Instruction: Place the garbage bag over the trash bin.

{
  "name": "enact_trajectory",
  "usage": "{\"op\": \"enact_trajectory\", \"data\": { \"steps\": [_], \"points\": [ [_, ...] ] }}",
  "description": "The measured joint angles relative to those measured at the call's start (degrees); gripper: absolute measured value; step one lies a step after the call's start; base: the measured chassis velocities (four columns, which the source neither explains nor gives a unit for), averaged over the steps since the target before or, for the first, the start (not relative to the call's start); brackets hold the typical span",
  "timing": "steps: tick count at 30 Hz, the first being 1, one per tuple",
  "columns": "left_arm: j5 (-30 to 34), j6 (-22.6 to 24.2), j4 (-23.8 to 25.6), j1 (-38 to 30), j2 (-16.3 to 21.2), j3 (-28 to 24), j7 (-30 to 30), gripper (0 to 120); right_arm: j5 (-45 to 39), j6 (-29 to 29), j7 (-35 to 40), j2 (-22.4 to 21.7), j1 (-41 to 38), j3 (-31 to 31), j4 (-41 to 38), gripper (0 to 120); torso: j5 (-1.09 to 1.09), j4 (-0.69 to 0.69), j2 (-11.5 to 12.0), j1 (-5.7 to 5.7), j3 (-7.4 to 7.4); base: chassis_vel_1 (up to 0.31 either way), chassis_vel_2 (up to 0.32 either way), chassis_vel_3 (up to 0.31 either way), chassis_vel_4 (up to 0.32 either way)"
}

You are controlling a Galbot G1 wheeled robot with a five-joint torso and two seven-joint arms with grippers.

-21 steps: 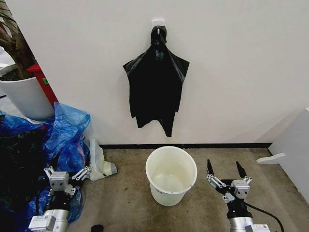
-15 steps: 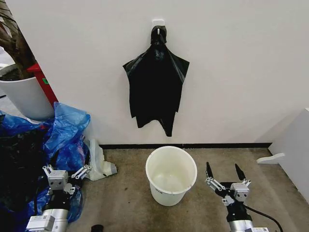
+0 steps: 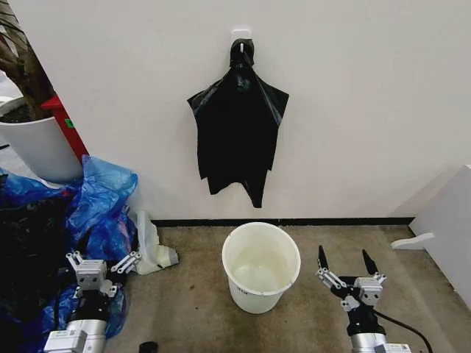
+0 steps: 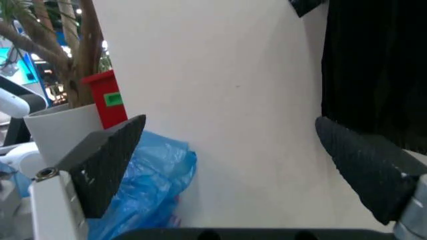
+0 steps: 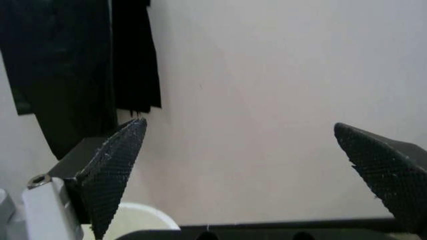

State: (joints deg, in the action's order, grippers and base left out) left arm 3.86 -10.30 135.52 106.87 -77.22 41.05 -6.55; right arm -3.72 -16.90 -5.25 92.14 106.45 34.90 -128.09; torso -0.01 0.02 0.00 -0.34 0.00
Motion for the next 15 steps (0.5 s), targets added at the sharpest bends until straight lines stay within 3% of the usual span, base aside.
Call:
{"op": "enact_trajectory", "data": {
  "steps": [6,10,15],
  "points": [
    [-0.1,0.7,0.4,-0.3,0.2,0.6,0.5,100,-2.5,0.9,-1.8,0.0,0.0,-0.4,0.2,100,0.01,0.00,0.0,0.00,0.00,0.000,0.000,0.000,0.000],
    [0.1,0.9,-0.1,-0.7,0.1,0.9,0.6,100,-8.7,4.1,-3.0,0.0,-0.7,-1.6,-0.6,100,0.01,0.00,0.0,0.00,0.00,0.000,0.000,0.000,0.000],
    [1.2,0.7,-0.6,-1.1,0.4,2.1,0.7,100,-16.7,9.3,3.1,-1.7,-4.8,-6.5,-2.7,100,0.00,0.00,0.0,0.00,0.00,0.000,0.000,0.000,0.000]
  ]
}}
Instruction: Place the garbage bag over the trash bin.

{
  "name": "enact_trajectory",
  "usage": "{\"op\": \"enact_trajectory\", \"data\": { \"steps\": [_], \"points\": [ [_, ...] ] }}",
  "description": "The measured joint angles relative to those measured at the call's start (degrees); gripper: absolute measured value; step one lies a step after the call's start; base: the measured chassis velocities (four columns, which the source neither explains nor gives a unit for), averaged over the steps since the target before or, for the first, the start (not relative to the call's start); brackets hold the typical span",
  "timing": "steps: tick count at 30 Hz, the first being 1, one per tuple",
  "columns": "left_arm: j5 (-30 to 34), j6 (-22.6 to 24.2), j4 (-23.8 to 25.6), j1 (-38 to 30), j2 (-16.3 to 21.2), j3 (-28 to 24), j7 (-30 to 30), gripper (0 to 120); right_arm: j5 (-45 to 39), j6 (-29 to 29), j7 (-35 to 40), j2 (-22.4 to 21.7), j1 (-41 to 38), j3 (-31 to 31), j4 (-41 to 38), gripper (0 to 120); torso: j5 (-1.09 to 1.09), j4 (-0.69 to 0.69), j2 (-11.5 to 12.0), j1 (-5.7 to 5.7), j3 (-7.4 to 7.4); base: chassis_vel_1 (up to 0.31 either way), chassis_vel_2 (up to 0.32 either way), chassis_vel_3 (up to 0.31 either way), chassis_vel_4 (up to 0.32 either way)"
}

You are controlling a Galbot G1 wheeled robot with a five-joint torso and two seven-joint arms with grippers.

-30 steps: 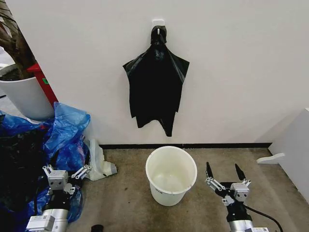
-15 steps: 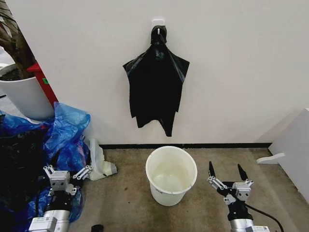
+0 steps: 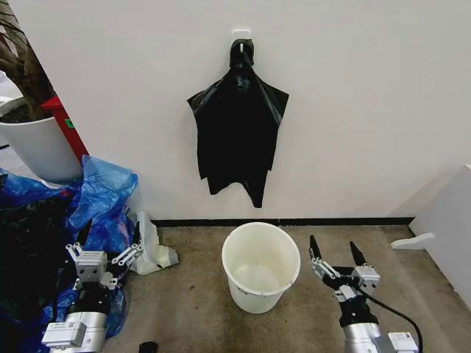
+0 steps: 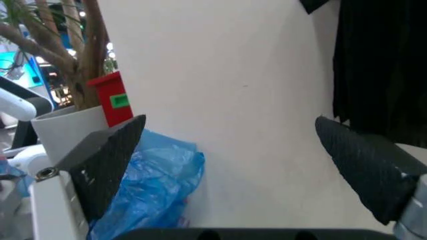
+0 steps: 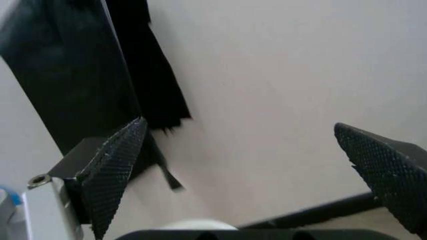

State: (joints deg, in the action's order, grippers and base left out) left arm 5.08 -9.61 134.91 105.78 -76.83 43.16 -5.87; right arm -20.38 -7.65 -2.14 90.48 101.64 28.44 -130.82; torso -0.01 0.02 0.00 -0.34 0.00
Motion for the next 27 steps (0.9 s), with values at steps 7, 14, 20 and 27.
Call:
{"op": "enact_trajectory", "data": {
  "steps": [7,14,20,27],
  "points": [
    [2.9,2.4,-0.2,-2.6,0.7,0.2,0.4,100,-13.6,6.3,8.3,-5.8,-10.2,-11.5,-3.8,100,0.01,-0.02,0.0,-0.01,0.00,0.000,0.000,0.000,0.000],
    [2.9,3.7,-0.1,-4.6,2.1,-0.3,0.0,100,-31.9,9.7,17.1,-7.6,-21.6,-23.1,-4.2,100,0.00,0.01,0.0,-0.01,0.00,0.000,0.000,0.000,0.000],
    [3.3,4.5,-0.4,-5.6,2.2,-0.3,-0.5,100,-45.2,10.0,23.1,-5.8,-31.9,-25.8,-1.1,100,0.00,0.00,0.0,-0.01,0.00,0.000,0.000,0.000,0.000],
    [1.9,4.5,-1.9,-6.3,0.9,-0.4,-0.5,100,-60.4,9.0,29.8,-1.8,-45.4,-24.8,4.6,100,0.00,-0.01,0.0,-0.01,0.00,0.000,0.000,0.000,0.000]
  ]
}}
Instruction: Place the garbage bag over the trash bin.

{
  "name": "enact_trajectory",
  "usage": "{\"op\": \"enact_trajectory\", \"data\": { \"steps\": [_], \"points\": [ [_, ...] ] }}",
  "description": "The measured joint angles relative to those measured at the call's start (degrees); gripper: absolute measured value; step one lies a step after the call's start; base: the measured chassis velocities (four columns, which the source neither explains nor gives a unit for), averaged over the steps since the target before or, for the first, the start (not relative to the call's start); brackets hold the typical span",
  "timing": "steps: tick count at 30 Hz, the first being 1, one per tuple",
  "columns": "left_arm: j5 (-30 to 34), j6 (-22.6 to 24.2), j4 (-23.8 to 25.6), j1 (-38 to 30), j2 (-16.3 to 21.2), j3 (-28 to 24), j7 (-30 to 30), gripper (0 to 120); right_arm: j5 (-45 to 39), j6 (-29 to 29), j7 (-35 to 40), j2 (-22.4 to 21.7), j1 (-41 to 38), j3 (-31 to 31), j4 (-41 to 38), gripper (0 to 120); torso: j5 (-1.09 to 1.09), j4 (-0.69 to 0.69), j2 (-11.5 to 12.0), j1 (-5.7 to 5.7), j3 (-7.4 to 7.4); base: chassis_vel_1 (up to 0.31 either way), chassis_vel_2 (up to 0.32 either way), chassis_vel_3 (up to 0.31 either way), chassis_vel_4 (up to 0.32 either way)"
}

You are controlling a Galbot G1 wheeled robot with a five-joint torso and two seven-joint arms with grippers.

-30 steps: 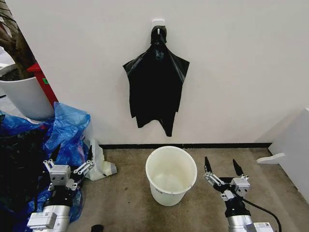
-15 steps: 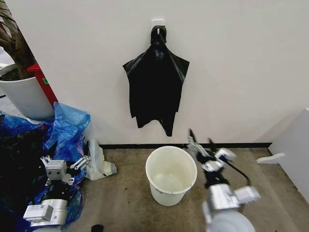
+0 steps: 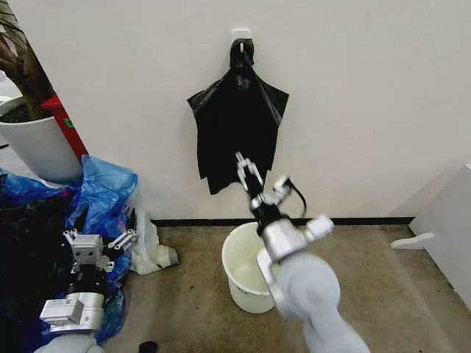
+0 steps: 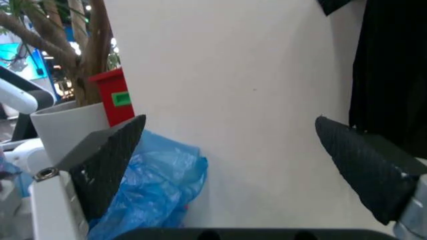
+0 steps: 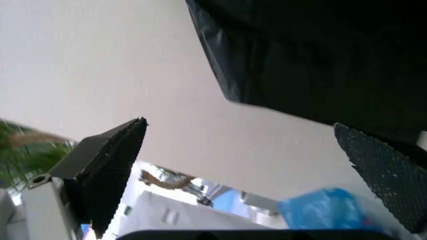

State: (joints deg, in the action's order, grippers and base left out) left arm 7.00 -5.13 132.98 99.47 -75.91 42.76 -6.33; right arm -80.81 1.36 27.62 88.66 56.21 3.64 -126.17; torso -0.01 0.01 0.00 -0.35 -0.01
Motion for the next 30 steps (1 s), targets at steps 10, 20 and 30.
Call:
{"op": "enact_trajectory", "data": {
  "steps": [10,20,30],
  "points": [
    [-2.2,-0.4,-1.7,-0.9,-1.9,-0.3,-0.1,100,2.0,-4.9,3.6,3.5,-15.7,3.1,12.6,100,0.01,0.01,0.0,0.00,0.00,0.000,0.000,0.000,0.000],
    [-4.1,-1.4,-1.9,-0.7,-3.5,-0.4,-0.7,100,7.9,-7.3,3.7,3.6,-23.3,4.1,22.7,100,0.01,0.00,0.0,0.00,0.00,0.000,0.000,0.000,0.000],
    [-5.3,-1.5,-2.0,-1.0,-4.0,-1.2,-1.7,100,6.6,-8.6,3.7,3.6,-25.8,3.4,23.9,100,0.01,0.00,0.0,0.00,0.00,0.000,0.000,0.000,0.000]
  ]
}}
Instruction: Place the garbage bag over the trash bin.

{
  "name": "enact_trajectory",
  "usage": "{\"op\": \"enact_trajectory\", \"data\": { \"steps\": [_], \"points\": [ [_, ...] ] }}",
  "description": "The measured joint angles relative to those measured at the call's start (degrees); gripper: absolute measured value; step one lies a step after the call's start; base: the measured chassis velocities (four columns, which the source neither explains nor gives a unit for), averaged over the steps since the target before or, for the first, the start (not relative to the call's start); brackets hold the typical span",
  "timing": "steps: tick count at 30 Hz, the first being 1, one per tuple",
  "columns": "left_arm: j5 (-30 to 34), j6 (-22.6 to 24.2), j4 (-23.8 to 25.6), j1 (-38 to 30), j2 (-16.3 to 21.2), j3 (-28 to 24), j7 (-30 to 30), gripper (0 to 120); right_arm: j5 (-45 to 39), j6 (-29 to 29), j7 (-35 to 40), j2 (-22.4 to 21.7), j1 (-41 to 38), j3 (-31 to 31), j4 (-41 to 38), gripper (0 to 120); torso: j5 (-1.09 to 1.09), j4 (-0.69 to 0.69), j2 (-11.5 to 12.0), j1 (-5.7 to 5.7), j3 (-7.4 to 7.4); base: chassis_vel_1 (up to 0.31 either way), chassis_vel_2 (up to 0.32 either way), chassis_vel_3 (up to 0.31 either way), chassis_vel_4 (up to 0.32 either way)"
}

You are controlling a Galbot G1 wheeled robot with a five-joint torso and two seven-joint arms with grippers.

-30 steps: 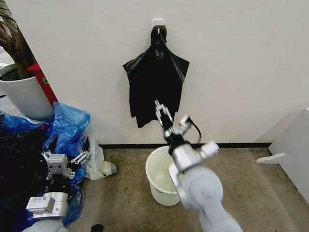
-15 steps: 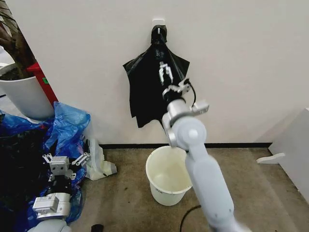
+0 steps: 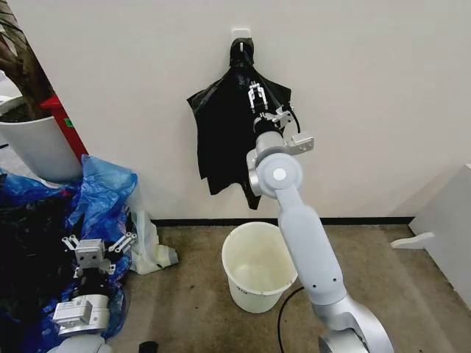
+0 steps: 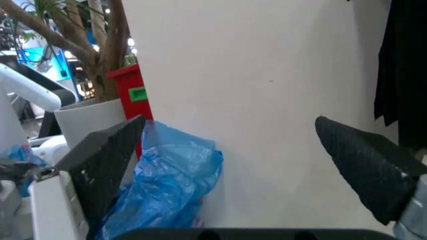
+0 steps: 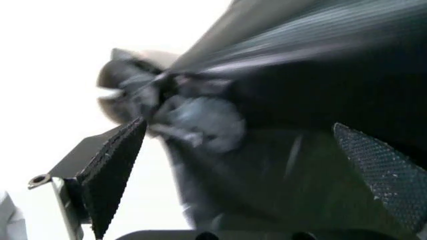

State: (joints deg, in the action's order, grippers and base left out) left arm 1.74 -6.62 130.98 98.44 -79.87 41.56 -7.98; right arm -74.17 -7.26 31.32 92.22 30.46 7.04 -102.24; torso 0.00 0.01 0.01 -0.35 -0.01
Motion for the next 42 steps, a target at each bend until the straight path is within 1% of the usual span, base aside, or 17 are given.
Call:
{"op": "enact_trajectory", "data": {
  "steps": [1,3,8,10,13,15,19,24,28,37,40,41,42],
  "points": [
    [0.0,0.0,0.0,0.0,0.0,-0.1,0.0,100,-0.6,0.0,0.6,0.0,0.5,-0.7,-1.6,100,0.00,0.02,0.0,0.00,0.01,0.000,0.000,0.000,0.000],
    [-0.1,0.0,0.0,0.0,0.0,-0.1,0.0,100,-1.3,0.1,1.2,0.0,1.6,-2.3,-3.7,100,0.00,0.01,0.0,0.01,0.01,0.000,0.000,0.000,0.000],
    [0.0,0.0,0.1,-0.1,0.2,0.1,0.0,100,-2.8,0.3,1.4,0.0,2.4,-4.4,-5.5,100,0.00,0.00,0.0,0.01,0.01,0.000,0.000,0.000,0.000],
    [0.0,0.0,0.1,0.0,0.3,0.2,0.0,100,-3.0,0.3,1.0,0.0,1.7,-4.6,-4.6,100,0.00,0.01,0.0,0.01,0.01,0.000,0.000,0.000,0.000],
    [0.1,0.0,0.3,0.0,0.4,0.3,0.0,100,-3.8,0.3,0.1,-0.1,-1.8,-3.6,-1.3,100,0.00,0.01,0.0,0.01,0.01,0.000,0.000,0.000,0.000],
    [0.1,0.0,0.3,0.0,0.4,0.3,0.0,100,-3.9,0.3,0.1,-0.1,-2.1,-3.5,-1.0,100,0.00,0.01,0.0,0.01,0.01,0.000,0.000,0.000,0.000],
    [0.0,0.0,0.3,0.0,0.3,0.1,0.0,100,-5.2,0.3,-0.5,-0.1,-5.1,-2.2,1.9,100,0.00,0.01,0.0,0.01,0.01,0.000,0.000,0.000,0.000],
    [-0.1,0.0,0.3,0.0,0.2,0.0,0.0,100,-5.4,0.3,-0.7,-0.1,-5.7,-1.9,2.8,100,0.00,0.01,0.0,0.01,0.01,0.000,0.000,0.000,0.000],
    [-0.2,0.0,0.5,0.0,0.1,0.1,0.0,100,-5.6,0.4,-1.9,-0.1,-6.9,-0.9,6.5,100,0.00,0.01,0.0,0.01,0.01,0.000,0.000,0.000,0.000],
    [-0.3,0.0,0.6,0.0,-0.2,0.1,-0.1,100,-5.5,0.6,-2.9,-0.1,-6.7,-1.2,7.2,99,0.00,0.01,0.0,0.01,0.00,0.000,0.000,0.000,0.000],
    [-0.6,-0.2,0.5,0.0,-0.6,-0.1,-0.1,100,-5.2,0.6,-3.4,-0.1,-6.7,-1.0,7.3,87,0.00,0.01,0.0,0.01,0.00,0.000,0.000,0.000,0.000],
    [-0.7,-0.3,0.5,0.0,-0.7,-0.1,-0.1,100,-4.9,0.6,-3.6,-0.1,-6.7,-1.0,7.3,86,0.00,0.01,0.0,0.01,0.00,0.000,0.000,0.000,0.000],
    [-1.0,-0.6,0.5,0.0,-0.8,-0.2,-0.1,100,-3.9,0.6,-4.3,-0.1,-6.5,-1.0,7.3,79,0.00,0.01,0.0,0.01,0.01,0.000,0.000,0.000,0.000]
  ]
}}
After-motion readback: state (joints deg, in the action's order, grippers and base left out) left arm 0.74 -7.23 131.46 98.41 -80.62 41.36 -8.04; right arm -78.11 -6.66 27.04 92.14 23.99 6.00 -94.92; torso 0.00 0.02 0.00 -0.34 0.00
